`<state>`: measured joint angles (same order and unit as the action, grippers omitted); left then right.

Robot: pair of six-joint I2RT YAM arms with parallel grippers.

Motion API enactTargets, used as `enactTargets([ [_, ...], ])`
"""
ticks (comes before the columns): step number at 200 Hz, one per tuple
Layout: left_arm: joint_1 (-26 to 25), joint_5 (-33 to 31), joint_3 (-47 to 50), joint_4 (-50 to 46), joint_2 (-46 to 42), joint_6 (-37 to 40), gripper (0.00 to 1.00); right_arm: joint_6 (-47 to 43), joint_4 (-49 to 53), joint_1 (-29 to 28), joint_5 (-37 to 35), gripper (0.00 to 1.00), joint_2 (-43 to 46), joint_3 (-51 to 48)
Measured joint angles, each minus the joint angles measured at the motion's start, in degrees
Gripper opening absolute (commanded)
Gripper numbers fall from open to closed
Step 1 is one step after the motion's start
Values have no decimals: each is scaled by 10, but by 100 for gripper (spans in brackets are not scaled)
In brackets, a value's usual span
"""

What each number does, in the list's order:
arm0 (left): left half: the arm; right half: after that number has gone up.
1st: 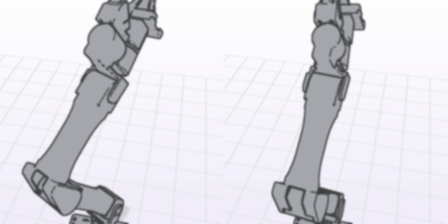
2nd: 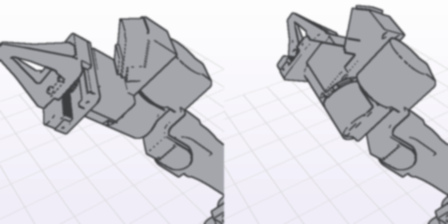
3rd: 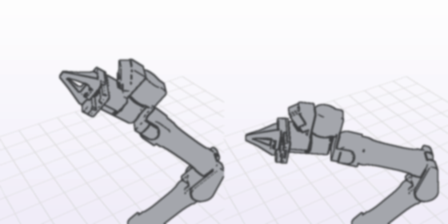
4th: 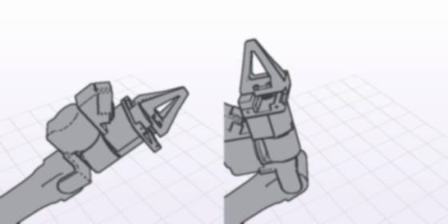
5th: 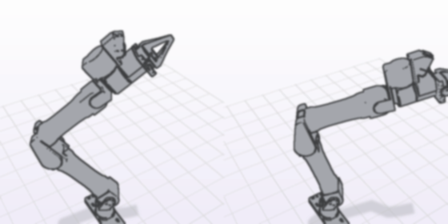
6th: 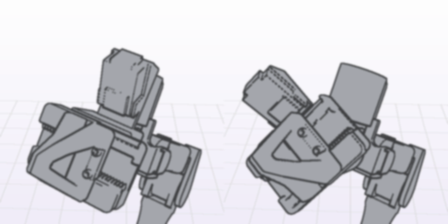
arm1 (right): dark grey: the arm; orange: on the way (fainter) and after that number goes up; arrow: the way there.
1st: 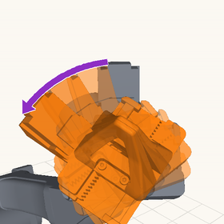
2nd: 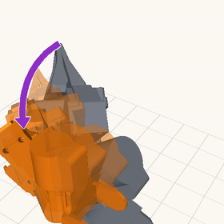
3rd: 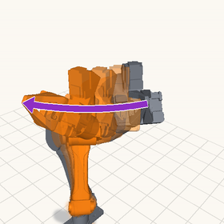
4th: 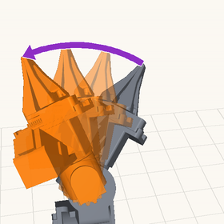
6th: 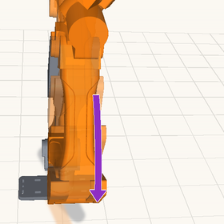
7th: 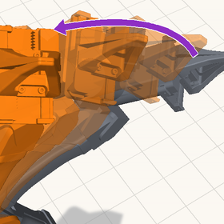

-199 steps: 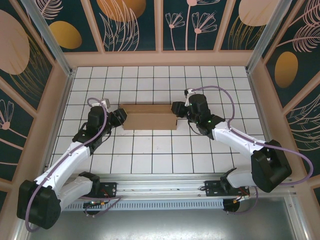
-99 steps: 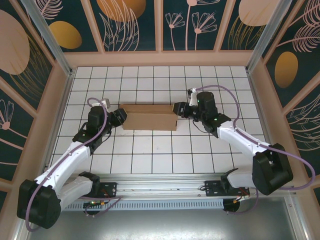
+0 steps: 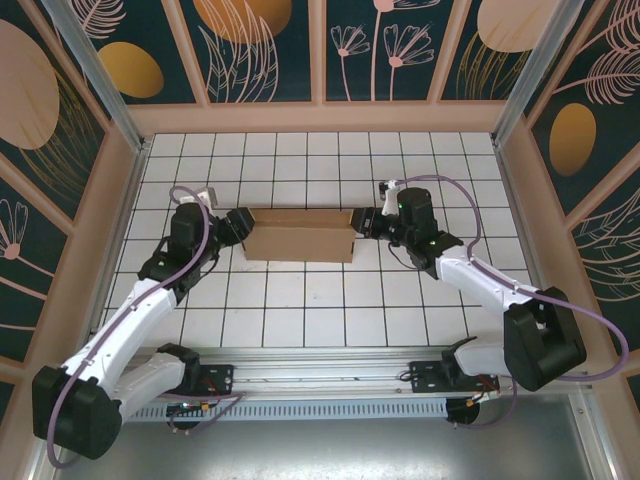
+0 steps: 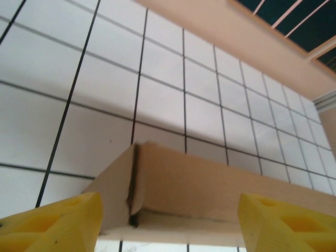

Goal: Fold the paper box

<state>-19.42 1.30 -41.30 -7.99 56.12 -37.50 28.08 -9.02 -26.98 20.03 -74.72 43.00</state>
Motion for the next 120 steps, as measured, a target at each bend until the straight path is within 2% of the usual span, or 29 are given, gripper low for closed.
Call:
enactTargets([
  [39,4,2,-40,-10,-14,19,72,-8,8,-3,-3,29,0,4],
  [68,35,28,-38,-10,0,16,71,-12,17,-8,-10,29,0,9],
  [92,59,72,14,26,3,-8,71,-12,25,-10,-15,29,-1,14],
  [120,60,125,89,75,5,-49,70,-13,30,-12,-20,29,-1,16],
])
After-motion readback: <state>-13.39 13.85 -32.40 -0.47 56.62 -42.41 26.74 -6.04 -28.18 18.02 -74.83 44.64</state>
